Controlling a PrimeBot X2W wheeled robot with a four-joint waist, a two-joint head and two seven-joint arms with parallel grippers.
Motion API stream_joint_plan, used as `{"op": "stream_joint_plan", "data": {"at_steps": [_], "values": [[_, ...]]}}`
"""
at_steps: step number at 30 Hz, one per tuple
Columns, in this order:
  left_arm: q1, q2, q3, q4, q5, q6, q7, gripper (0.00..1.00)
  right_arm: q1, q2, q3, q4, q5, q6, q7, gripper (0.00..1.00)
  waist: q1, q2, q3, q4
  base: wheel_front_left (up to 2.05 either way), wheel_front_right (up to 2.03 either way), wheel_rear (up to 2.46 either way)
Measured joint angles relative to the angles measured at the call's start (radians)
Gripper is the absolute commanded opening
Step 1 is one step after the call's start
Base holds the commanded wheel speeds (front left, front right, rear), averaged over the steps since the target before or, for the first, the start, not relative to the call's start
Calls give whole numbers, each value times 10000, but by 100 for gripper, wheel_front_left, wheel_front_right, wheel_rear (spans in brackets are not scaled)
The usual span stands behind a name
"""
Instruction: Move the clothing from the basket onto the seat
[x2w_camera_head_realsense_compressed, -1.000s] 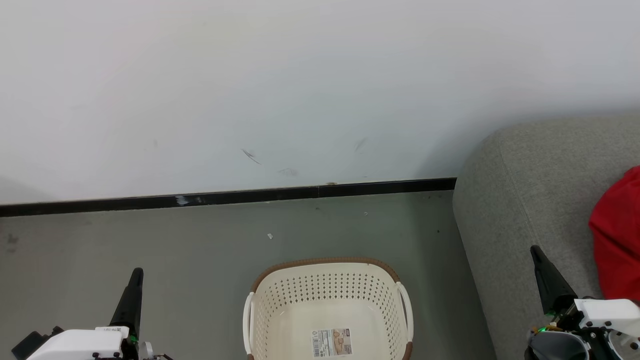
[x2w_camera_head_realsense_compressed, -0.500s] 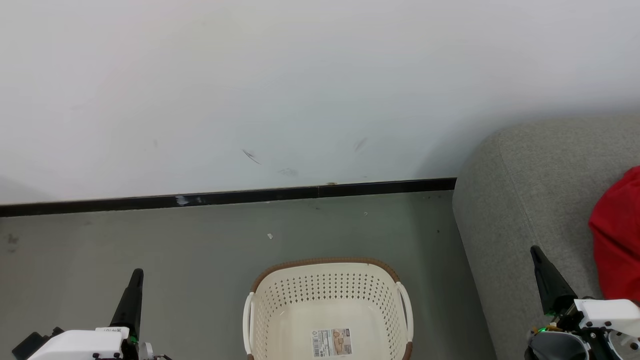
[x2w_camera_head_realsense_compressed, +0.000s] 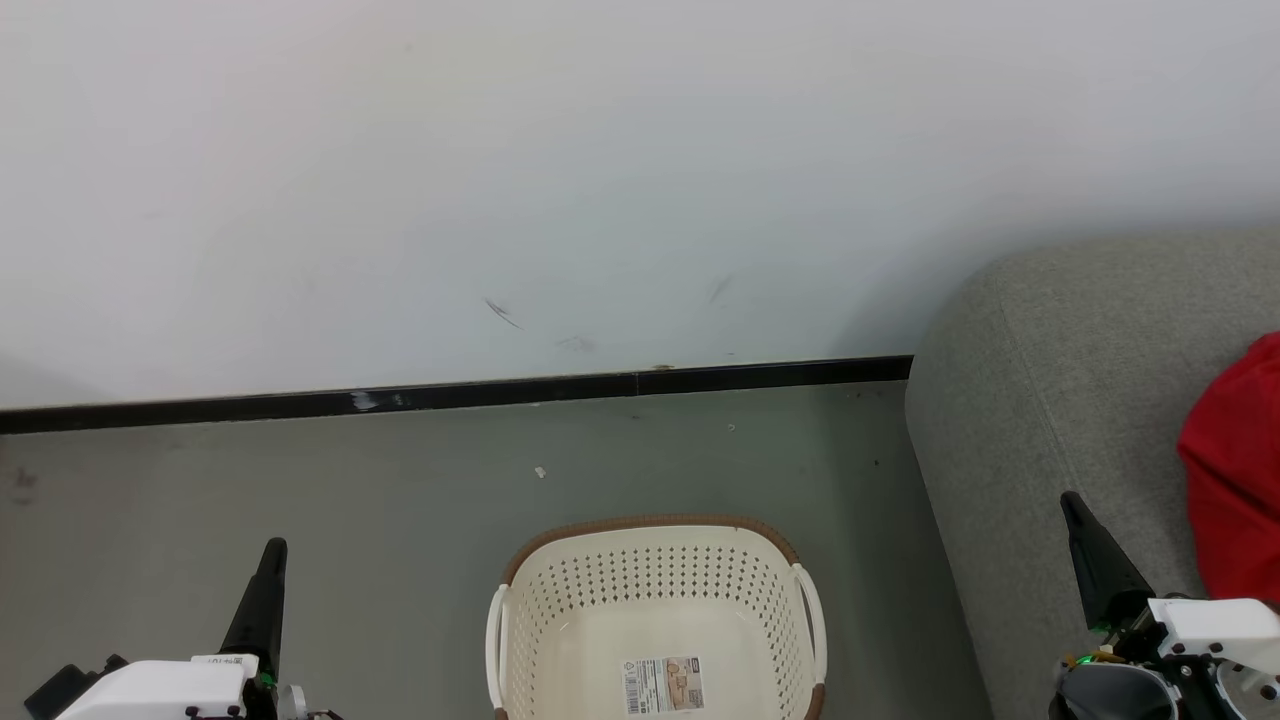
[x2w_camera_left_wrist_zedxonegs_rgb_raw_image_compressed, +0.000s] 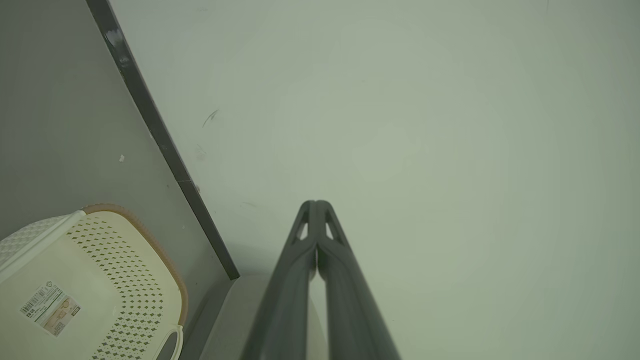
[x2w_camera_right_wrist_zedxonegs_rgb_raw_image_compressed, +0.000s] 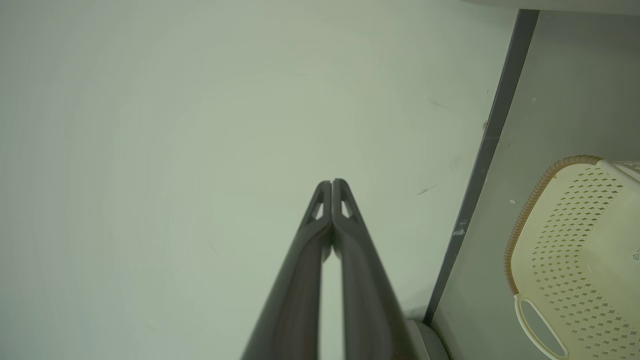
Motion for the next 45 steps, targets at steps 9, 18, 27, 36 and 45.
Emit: {"op": "stream_joint_plan", "data": {"at_steps": [9,18,27,36,45], "values": [[0,0,0,23,0,0,0,0,-1,-2,2,6,0,0,0,0,0,0,0,0,0,0,0],[0,0,0,31,0,0,0,0,-2,-2,4,8,2,0,0,0,-1,0,0,0,0,0,0],[0,-2,0,38,0,-2,0,0,-2,-4,8,10,2,0,0,0,-1,0,-1,0,0,0,0],[0,-2,0,44,0,-6,0,0,-3,-4,12,12,2,0,0,0,0,0,-1,0,0,0,0],[0,-2,0,54,0,-8,0,0,-4,-6,15,12,2,0,0,0,-1,0,-1,0,0,0,0]]}}
